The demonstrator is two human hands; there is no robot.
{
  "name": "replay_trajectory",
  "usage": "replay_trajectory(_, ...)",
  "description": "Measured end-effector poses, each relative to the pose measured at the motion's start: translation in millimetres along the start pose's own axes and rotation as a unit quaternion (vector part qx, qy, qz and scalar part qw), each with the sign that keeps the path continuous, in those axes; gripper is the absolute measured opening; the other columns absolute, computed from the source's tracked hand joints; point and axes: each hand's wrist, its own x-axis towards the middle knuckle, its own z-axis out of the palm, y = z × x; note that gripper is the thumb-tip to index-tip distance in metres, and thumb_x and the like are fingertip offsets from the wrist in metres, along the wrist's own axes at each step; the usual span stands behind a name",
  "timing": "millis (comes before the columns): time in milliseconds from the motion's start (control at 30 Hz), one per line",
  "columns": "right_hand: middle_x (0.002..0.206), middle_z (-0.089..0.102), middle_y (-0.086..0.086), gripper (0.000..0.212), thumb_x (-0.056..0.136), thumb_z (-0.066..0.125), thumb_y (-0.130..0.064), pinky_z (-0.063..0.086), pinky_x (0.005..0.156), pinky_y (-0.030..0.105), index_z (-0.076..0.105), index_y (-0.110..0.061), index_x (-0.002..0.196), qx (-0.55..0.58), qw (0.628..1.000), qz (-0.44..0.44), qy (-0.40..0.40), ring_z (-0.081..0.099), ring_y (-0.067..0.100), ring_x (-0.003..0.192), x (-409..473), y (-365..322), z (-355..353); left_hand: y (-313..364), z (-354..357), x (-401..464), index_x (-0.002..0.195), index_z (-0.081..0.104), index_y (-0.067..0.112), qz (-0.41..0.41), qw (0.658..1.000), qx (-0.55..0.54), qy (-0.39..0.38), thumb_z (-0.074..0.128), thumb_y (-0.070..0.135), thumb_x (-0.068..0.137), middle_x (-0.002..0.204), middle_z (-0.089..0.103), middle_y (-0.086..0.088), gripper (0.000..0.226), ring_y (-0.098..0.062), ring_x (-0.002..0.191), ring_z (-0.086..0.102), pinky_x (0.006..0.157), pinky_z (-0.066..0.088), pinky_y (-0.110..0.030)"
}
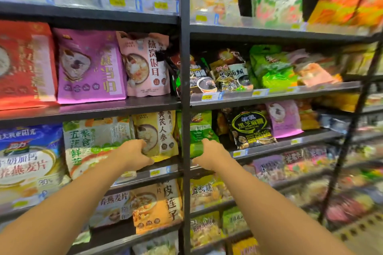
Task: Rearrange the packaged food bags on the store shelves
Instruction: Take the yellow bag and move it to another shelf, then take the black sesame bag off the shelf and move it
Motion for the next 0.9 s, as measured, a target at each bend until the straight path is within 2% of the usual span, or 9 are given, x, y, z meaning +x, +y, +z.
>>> replay_trajectory(300,0.160,0.042,0.013,0.091,0.093,0.074,-0.045,0.045,0.114,0.049,0.027,-0.011,0.163,0.008,1.000,0.006,0.015,0.045,0.036,0.144,-33,86,-85,119,-3,4,0.153,0.044,0.022,0.080,0.996,-0.023,-0.006,0.072,0.058,0.084,0.152,0.053,-0.003,0.082,-0.024,0.136,0.053,0.109,0.047,-0.044)
replay_trajectory(467,0.157,0.045,0.015,0.088,0.092,0.074,-0.049,0.046,0.112,0.051,0.031,-0.011,0.160,-0.005,1.000,0.013,0.015,0.047,0.037,0.141,-21,148,-115,197,11,25,0.157,0.038,0.021,0.120,0.993,0.003,-0.013,0.068,0.060,0.086,0.158,0.046,-0.002,0.086,-0.026,0.142,0.047,0.112,0.044,-0.044)
replay_trajectory(633,0.159,0.042,0.015,0.093,0.091,0.074,-0.052,0.048,0.110,0.049,0.029,-0.009,0.160,-0.001,0.999,0.028,0.018,0.048,0.038,0.141,3,224,-144,270,30,53,0.157,0.037,0.020,0.125,0.992,-0.003,-0.008,0.067,0.065,0.084,0.158,0.045,-0.002,0.091,-0.025,0.142,0.047,0.111,0.046,-0.044)
replay_trajectory(767,0.154,0.048,0.015,0.094,0.090,0.073,-0.054,0.052,0.104,0.048,0.030,-0.009,0.160,0.039,0.998,0.030,0.028,0.053,0.036,0.134,29,283,-153,315,48,77,0.154,0.041,0.020,0.116,0.993,-0.002,0.001,0.065,0.069,0.084,0.154,0.050,-0.002,0.089,-0.025,0.137,0.051,0.108,0.048,-0.044)
replay_trajectory(900,0.156,0.046,0.014,0.095,0.090,0.073,-0.056,0.050,0.107,0.049,0.028,-0.010,0.161,0.049,0.998,0.036,0.021,0.051,0.036,0.137,57,321,-150,348,61,101,0.155,0.041,0.022,0.104,0.994,-0.016,-0.002,0.059,0.077,0.084,0.155,0.049,0.000,0.092,-0.023,0.139,0.051,0.109,0.047,-0.043)
